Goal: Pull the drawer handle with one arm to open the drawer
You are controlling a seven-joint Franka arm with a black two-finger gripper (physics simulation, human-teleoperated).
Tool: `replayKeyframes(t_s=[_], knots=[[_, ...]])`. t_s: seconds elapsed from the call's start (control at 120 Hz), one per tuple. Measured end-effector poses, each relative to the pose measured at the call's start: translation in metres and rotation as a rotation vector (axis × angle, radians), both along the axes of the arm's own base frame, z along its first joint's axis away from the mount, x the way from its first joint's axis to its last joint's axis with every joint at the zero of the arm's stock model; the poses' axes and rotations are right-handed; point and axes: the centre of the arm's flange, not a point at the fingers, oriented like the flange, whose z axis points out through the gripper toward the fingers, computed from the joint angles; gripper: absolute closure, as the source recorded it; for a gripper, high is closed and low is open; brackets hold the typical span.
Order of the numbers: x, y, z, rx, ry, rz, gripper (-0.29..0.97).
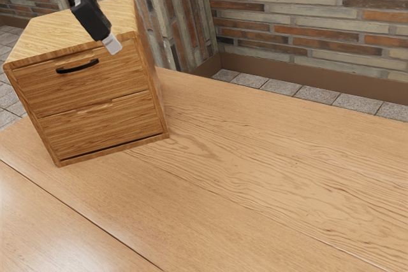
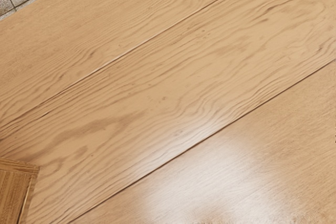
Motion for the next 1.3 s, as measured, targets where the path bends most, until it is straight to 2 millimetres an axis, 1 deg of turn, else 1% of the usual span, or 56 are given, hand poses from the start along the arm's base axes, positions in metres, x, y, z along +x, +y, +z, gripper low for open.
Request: replayKeyframes(t_s=[0.083,0.133,0.167,0.2,0.233,0.283,0.342,0.433,0.492,0.575,0.658,0.783,0.817,0.867,0.925,0.958,1.025,1.133,1.167,1.2,1.258,1.3], knots=[[0.004,-0.009,-0.008,0.026,0.027,-0.093,0.0],[-0.002,-0.017,-0.017,0.033,0.07,-0.15,0.0],[-0.013,-0.023,-0.02,0.035,0.095,-0.188,0.0],[-0.031,-0.029,-0.018,0.043,0.104,-0.222,0.0],[-0.047,-0.029,-0.016,0.06,0.113,-0.242,0.0],[-0.069,-0.025,-0.017,0.097,0.122,-0.259,0.0],[-0.089,-0.021,-0.027,0.137,0.119,-0.287,0.0],[-0.105,-0.015,-0.037,0.21,0.084,-0.328,0.0],[-0.11,-0.005,-0.037,0.241,0.05,-0.341,0.0],[-0.114,0.022,-0.035,0.261,0.013,-0.334,0.0],[-0.114,0.045,-0.033,0.279,-0.01,-0.332,0.0],[-0.112,0.062,-0.026,0.329,-0.025,-0.348,0.0],[-0.109,0.066,-0.027,0.337,-0.022,-0.355,0.0],[-0.094,0.07,-0.036,0.346,0.001,-0.372,0.0],[-0.073,0.072,-0.052,0.35,0.035,-0.398,0.0],[-0.066,0.073,-0.059,0.353,0.048,-0.412,0.0],[-0.056,0.073,-0.068,0.36,0.057,-0.436,0.0],[-0.05,0.075,-0.077,0.371,0.053,-0.466,0.0],[-0.05,0.082,-0.078,0.371,0.047,-0.461,0.0],[-0.049,0.093,-0.082,0.366,0.046,-0.447,0.0],[-0.043,0.111,-0.091,0.358,0.053,-0.423,0.0],[-0.039,0.119,-0.095,0.356,0.056,-0.407,0.0]])
